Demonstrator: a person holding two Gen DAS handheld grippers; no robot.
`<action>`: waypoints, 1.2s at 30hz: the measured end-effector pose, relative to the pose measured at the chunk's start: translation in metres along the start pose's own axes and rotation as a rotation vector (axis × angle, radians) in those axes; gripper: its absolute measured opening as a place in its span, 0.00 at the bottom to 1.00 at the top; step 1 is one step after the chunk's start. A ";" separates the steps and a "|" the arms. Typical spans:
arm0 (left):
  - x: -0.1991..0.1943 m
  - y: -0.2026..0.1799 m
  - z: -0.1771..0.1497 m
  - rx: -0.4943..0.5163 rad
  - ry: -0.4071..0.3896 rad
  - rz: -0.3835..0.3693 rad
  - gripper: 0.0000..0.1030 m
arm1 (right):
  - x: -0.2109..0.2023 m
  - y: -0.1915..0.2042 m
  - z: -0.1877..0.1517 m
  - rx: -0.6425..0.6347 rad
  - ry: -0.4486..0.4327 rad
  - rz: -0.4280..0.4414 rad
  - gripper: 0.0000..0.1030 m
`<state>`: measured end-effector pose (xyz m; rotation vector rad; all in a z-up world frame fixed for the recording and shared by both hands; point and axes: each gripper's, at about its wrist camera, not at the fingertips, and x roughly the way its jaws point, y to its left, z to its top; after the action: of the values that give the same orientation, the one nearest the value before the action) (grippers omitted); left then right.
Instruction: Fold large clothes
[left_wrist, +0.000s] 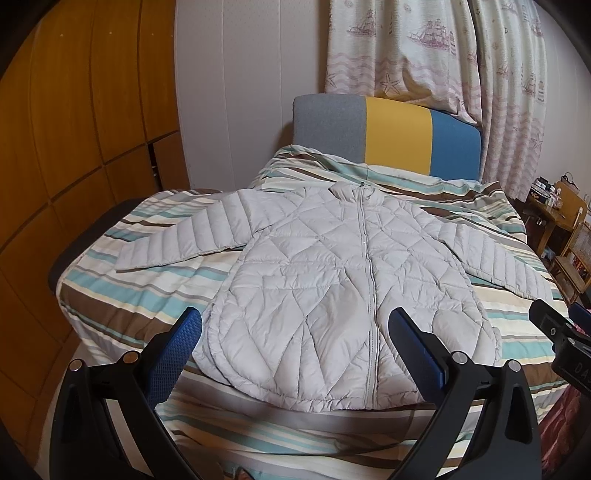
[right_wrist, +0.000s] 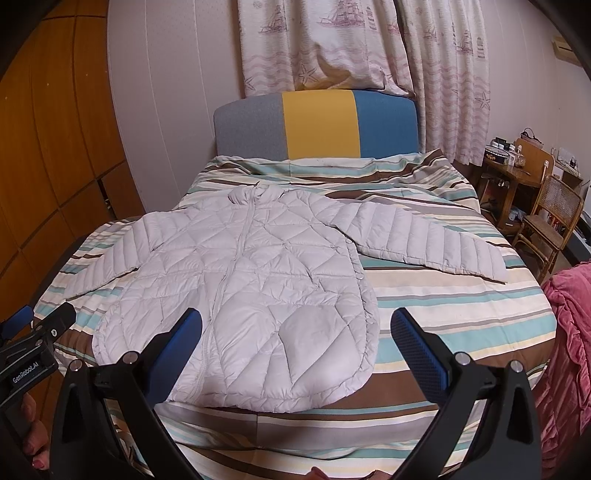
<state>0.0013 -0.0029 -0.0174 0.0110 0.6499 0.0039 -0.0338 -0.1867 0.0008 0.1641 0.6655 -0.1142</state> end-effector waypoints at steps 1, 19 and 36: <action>0.000 0.000 0.000 -0.001 -0.001 0.002 0.97 | 0.000 0.000 0.000 0.001 0.000 -0.001 0.98; -0.002 0.000 0.000 -0.002 0.008 -0.001 0.97 | 0.001 0.000 0.000 -0.004 0.004 -0.001 0.98; -0.001 0.000 -0.001 -0.005 0.018 -0.002 0.97 | 0.004 0.002 -0.002 -0.013 0.011 0.001 0.98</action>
<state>0.0000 -0.0027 -0.0175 0.0054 0.6675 0.0038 -0.0316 -0.1844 -0.0032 0.1525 0.6772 -0.1084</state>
